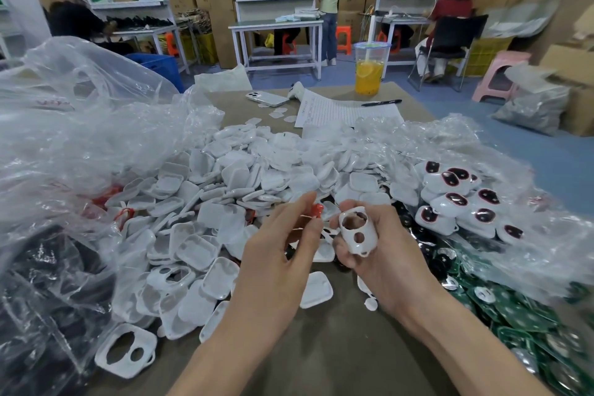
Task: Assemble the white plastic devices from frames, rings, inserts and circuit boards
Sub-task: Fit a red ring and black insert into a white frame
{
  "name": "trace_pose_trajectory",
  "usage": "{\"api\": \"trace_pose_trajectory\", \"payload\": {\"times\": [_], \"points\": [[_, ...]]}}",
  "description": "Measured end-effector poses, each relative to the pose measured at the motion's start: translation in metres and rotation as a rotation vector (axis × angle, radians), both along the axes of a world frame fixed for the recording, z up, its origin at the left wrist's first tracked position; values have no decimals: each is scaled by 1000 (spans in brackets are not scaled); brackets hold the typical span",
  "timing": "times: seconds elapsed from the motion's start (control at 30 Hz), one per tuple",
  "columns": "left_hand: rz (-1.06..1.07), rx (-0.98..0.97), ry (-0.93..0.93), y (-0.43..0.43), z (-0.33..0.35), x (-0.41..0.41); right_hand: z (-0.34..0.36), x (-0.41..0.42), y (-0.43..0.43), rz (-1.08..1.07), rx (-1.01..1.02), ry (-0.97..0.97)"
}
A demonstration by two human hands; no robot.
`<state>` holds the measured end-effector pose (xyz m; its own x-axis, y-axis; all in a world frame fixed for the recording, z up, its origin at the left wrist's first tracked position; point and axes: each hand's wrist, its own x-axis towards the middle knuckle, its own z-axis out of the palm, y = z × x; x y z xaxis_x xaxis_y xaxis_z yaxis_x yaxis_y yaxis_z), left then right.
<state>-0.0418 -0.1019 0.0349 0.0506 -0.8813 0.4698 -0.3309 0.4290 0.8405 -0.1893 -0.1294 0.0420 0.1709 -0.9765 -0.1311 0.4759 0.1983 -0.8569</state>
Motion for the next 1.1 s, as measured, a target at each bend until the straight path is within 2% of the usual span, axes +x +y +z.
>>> {"api": "trace_pose_trajectory", "payload": {"times": [0.17,0.4,0.57,0.8,1.1], "points": [[79,-130,-223,-2,-5,-1,-1,3,2,38,-40,-113],[88,-231,-286,-2,-6,5,0,4,6,122,-100,-218],[78,-259,-327,-2,-7,5,-4,3,5,158,-158,-141],[105,-250,-285,-5,-8,9,-5,0,5,253,-266,-13],[137,-222,-305,-7,-11,12,-10,0,4,182,-374,212]]}}
